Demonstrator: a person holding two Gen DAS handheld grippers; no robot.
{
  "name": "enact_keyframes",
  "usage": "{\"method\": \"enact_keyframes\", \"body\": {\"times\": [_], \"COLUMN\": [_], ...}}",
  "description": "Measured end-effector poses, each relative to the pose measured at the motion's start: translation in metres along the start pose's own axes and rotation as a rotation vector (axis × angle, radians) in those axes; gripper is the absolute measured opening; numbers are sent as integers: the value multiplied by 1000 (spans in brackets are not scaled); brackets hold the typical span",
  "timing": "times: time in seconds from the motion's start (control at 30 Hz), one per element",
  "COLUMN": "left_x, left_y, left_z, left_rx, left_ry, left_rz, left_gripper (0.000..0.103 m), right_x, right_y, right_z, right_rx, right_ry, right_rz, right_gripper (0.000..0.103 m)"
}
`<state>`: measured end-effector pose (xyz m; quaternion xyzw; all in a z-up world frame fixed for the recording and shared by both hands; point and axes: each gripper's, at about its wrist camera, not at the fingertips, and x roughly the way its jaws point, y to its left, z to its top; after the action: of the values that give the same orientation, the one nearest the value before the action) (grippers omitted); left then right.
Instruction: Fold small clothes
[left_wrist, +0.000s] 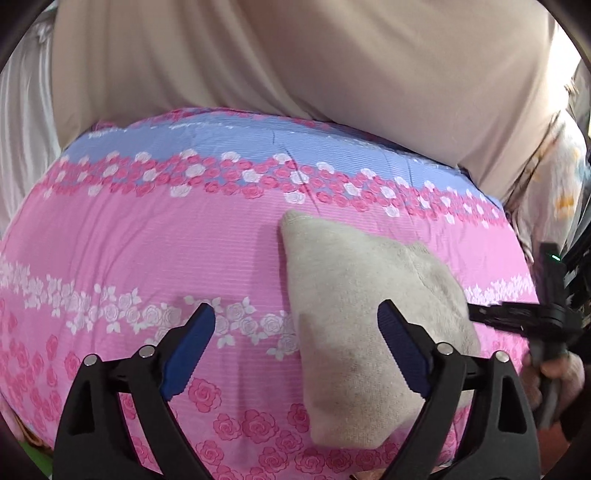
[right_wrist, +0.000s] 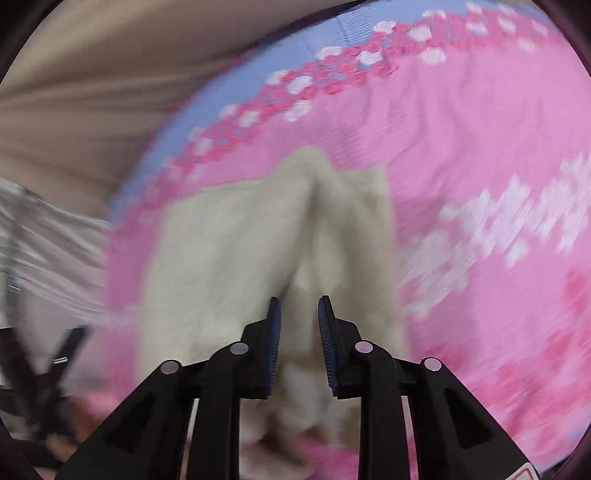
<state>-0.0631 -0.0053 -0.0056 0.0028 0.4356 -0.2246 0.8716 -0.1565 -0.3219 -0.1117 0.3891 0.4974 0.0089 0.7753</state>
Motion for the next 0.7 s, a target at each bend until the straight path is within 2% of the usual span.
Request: {"method": "enact_keyframes", "body": {"times": [0.03, 0.07, 0.2, 0.23, 0.27, 0.3, 0.33, 0.37, 0.47, 0.5, 0.57, 0.6, 0.63, 0.67, 0.7], "left_x": [2, 5, 12, 12, 12, 14, 15, 15, 10, 10, 16, 20, 25, 29, 34], "left_y": [-1, -1, -5, -6, -7, -7, -8, -8, -9, -10, -14, -16, -18, -19, -22], "left_z": [-1, -1, -3, -4, -4, -4, -4, -3, -1, -2, -5, -8, -11, -14, -18], "left_rx": [-5, -14, -38, -39, -43, -48, -53, -58, -69, -71, -75, -78, -83, -89, -92], "left_ry": [5, 16, 44, 45, 48, 51, 55, 58, 47, 45, 60, 75, 94, 115, 139], "left_rz": [0, -3, -3, -3, -3, -1, -1, -2, -11, -15, -14, -15, -21, -27, -31], "left_gripper": [90, 90, 90, 90, 90, 90, 90, 90, 90, 90, 90, 90, 90, 90, 90], "right_x": [0, 4, 35, 43, 47, 46, 41, 21, -41, -55, -60, -44, -25, -5, -1], "right_y": [-2, -5, -17, -17, -10, 2, 16, 36, 71, 74, 65, 48, 27, 1, -12], "right_z": [-6, -11, -12, -11, -11, -7, -5, 0, 12, 14, 17, 17, 16, 12, 8], "right_rx": [15, 30, 117, 125, 115, 72, 22, -55, -183, -227, -301, -333, -328, -288, -246], "right_ry": [9, 17, 91, 102, 109, 105, 80, 28, -99, -134, -162, -119, -58, 0, 22], "right_rz": [28, 59, 183, 222, 226, 195, 178, 164, 142, 82, -114, -226, -292, -398, -430], "right_gripper": [57, 60, 60, 44, 23, 15, 14, 13, 9, 7, 7, 8, 8, 8, 8]}}
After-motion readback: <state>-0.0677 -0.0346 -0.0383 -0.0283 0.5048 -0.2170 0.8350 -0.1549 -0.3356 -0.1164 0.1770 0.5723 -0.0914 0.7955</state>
